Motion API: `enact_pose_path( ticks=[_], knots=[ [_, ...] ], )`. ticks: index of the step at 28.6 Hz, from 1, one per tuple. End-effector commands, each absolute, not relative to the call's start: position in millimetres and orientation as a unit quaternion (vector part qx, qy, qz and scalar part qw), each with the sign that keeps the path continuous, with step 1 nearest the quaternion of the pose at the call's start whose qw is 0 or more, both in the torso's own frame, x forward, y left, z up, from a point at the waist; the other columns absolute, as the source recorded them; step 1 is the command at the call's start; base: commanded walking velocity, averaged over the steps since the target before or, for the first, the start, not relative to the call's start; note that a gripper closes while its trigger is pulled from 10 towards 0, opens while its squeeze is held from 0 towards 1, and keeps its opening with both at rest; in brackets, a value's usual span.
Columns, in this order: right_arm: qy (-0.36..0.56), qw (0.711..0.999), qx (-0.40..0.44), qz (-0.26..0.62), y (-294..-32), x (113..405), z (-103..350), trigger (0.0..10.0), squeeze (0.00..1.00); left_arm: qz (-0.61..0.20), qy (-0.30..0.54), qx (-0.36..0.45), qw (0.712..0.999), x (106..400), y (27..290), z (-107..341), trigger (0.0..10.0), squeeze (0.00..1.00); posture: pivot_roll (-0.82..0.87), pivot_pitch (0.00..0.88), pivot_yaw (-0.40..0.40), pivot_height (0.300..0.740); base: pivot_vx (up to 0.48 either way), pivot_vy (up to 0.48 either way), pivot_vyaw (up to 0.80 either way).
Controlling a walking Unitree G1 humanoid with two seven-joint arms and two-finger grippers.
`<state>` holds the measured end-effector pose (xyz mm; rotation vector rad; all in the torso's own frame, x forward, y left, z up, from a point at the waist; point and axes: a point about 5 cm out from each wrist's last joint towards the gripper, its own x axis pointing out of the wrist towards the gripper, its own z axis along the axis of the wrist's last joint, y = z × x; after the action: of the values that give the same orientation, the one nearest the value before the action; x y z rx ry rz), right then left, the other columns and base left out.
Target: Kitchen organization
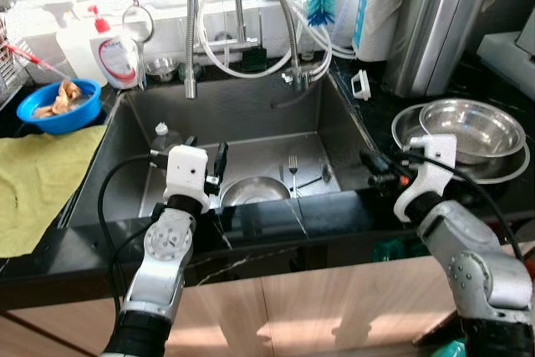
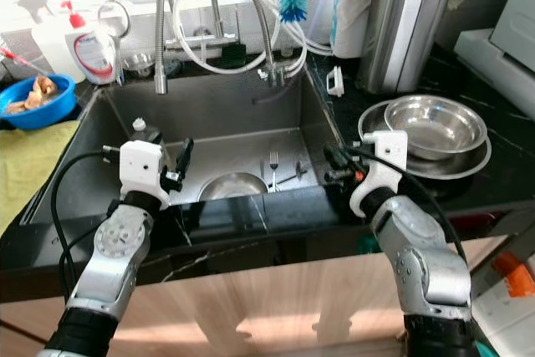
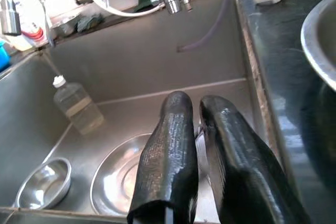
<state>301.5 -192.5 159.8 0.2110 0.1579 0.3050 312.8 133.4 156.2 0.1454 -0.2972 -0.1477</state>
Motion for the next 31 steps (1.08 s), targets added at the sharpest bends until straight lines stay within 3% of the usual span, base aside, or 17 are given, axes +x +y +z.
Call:
enact_pose_path(
  ticks=[1, 10, 11, 16, 21, 23, 31],
  knots=[
    [0.070, 0.980, 0.109, 0.152, -192.0, 302.6, 162.6, 10.0, 1.00, -0.066, -0.148, 0.078, 0.984, 314.3, 138.5, 157.5, 10.0, 0.00, -0.14, 0.000, 0.078, 0.740, 0.000, 0.000, 0.00],
    [0.021, 0.985, 0.079, 0.154, -186.7, 304.8, 178.7, 10.0, 0.99, -0.070, -0.147, 0.079, 0.983, 314.4, 137.4, 157.5, 10.0, 0.00, -0.14, 0.000, 0.078, 0.740, 0.000, 0.000, 0.00],
    [-0.009, 0.986, 0.071, 0.149, -183.9, 305.3, 190.4, 10.0, 0.00, -0.069, -0.147, 0.079, 0.984, 314.7, 137.8, 157.7, 10.0, 0.00, -0.14, 0.000, 0.079, 0.740, 0.000, 0.000, 0.00],
    [-0.095, 0.990, 0.045, 0.091, -186.8, 305.4, 228.3, 10.0, 0.00, -0.067, -0.145, 0.081, 0.984, 314.6, 138.5, 156.7, 10.0, 0.00, -0.14, 0.000, 0.080, 0.740, 0.000, 0.000, 0.00],
    [-0.154, 0.987, 0.030, -0.022, -208.7, 298.6, 254.7, 10.0, 0.00, -0.065, -0.143, 0.082, 0.984, 315.0, 138.9, 156.4, 10.0, 0.00, -0.15, 0.000, 0.082, 0.740, 0.000, 0.000, 0.00],
    [-0.152, 0.984, 0.031, -0.088, -225.5, 292.8, 255.5, 10.0, 0.00, -0.065, -0.142, 0.082, 0.984, 314.9, 139.0, 156.0, 10.0, 0.00, -0.15, 0.000, 0.083, 0.740, 0.000, 0.000, 0.00],
    [-0.079, 0.971, 0.091, -0.206, -267.4, 276.6, 224.8, 10.0, 0.00, -0.069, -0.141, 0.079, 0.985, 314.9, 136.1, 155.3, 10.0, 0.00, -0.16, 0.000, 0.083, 0.740, 0.000, 0.000, 0.00]
  ],
)
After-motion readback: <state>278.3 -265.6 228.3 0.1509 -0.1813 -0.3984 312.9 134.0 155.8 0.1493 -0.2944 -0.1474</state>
